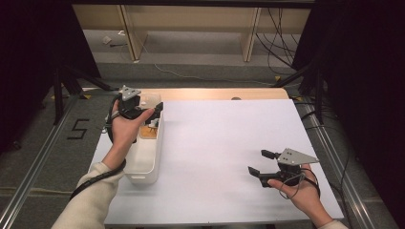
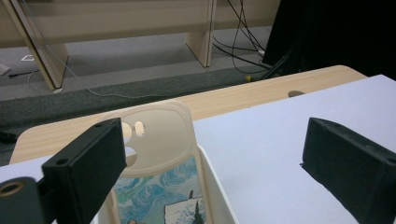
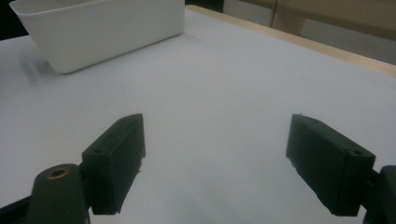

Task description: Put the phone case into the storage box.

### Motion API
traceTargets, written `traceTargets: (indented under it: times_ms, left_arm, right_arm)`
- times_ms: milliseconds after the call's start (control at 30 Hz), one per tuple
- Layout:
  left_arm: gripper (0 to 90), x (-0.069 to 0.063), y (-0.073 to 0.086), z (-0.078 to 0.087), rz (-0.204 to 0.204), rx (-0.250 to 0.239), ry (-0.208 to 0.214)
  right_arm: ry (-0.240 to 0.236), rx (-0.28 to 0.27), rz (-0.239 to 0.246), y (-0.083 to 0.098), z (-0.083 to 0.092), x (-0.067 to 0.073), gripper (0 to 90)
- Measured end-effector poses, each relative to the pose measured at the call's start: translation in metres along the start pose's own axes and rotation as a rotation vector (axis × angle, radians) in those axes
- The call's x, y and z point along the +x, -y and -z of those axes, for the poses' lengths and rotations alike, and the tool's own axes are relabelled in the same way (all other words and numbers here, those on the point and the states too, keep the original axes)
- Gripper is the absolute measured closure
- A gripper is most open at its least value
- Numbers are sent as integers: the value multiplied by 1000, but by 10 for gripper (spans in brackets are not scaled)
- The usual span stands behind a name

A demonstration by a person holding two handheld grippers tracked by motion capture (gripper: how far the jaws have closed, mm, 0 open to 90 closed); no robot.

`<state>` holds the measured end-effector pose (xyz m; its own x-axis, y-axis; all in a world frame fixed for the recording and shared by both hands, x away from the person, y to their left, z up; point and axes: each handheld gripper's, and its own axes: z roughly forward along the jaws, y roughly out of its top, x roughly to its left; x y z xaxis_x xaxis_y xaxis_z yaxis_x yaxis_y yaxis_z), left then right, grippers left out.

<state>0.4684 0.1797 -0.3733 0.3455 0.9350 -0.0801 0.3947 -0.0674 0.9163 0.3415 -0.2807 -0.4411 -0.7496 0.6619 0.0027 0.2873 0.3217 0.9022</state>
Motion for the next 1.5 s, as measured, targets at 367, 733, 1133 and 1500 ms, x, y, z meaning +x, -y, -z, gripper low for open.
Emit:
traceTargets:
  times_ms: [367, 733, 1133, 1500]
  left_arm:
    - [58, -12, 8, 14, -10, -17, 43]
    - [58, -19, 15, 28, -10, -20, 69]
    - [58, -25, 26, 44, -8, -31, 112]
    - [64, -25, 35, 56, -11, -47, 145]
  right_arm:
    - [1, 1, -2, 0, 0, 1, 207]
    - [2, 0, -4, 0, 0, 1, 206]
    - [0, -1, -3, 0, 1, 2, 206]
    - [-1, -3, -1, -1, 1, 2, 207]
